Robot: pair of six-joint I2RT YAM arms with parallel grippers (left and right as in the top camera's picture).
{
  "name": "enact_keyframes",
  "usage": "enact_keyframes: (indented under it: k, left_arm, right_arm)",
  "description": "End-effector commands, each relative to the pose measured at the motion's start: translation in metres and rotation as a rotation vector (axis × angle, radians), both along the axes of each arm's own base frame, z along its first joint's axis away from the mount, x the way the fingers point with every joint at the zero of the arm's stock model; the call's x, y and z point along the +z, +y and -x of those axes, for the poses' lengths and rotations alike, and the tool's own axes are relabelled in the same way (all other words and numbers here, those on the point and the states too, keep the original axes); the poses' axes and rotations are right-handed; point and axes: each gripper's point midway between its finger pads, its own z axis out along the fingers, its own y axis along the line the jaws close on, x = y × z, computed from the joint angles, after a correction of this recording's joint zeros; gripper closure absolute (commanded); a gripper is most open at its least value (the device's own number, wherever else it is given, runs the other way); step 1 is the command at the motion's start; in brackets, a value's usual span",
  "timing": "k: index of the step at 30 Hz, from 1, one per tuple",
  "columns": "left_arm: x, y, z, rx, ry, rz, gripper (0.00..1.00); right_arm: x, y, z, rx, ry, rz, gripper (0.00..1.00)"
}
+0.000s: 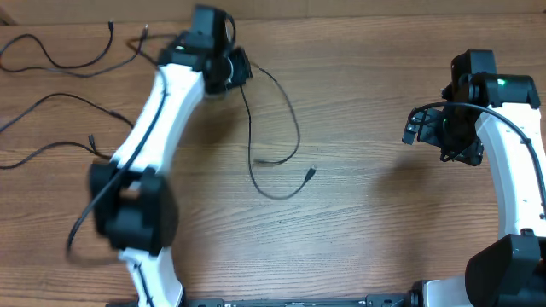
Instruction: Untangle cables
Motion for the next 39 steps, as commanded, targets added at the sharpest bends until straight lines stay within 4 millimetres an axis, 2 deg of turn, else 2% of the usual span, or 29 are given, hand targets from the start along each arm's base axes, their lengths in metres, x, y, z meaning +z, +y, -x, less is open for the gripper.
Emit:
enact_keyframes:
  k: [1, 7, 8, 12, 17, 19, 23, 30, 36, 39]
  left_arm:
    - [0.12, -0.012, 0.032, -0.067, -0.213, 0.119, 0.96]
    - [0.207, 0.0, 0.084, -0.123, -0.417, 0.105, 0.95]
    - [0.21, 0.001, 0.086, -0.127, -0.427, 0.103, 0.96]
    - [0.243, 0.004, 0.117, -0.156, -0.501, 0.119, 0.96]
    - [0.264, 0.004, 0.146, -0.207, -0.547, 0.136, 0.96]
    - [0.264, 0.006, 0.157, -0.212, -0.536, 0.127, 0.96]
    - [0.256, 0.004, 0.164, -0.227, -0.49, 0.141, 0.96]
    - [0.24, 0.009, 0.171, -0.098, -0.34, 0.223, 0.95]
    - [0.201, 0.05, 0.178, 0.287, -0.11, 0.199, 0.96]
    - [0.188, 0.063, 0.186, 0.384, -0.042, 0.169, 0.95]
  right_arm:
    - [-0.001, -0.003, 0.0, -0.002, 0.002, 0.01, 0.0]
    - [-0.001, -0.003, 0.0, -0.002, 0.002, 0.01, 0.0]
    - [-0.001, -0.003, 0.0, -0.002, 0.002, 0.01, 0.0]
    - [-0.001, -0.003, 0.0, -0.002, 0.002, 0.01, 0.0]
    - [-0.001, -0.003, 0.0, -0.002, 0.002, 0.01, 0.0]
    - [-0.001, -0.003, 0.0, -0.002, 0.002, 0.01, 0.0]
    - [-0.001, -0.003, 0.0, -0.002, 0.002, 0.009, 0.0]
    - [-0.001, -0.003, 0.0, -0.002, 0.002, 0.01, 0.0]
    - [-0.001, -0.003, 0.0, -0.002, 0.002, 0.01, 0.0]
    - [-0.001, -0.003, 0.0, -0.002, 0.002, 0.01, 0.0]
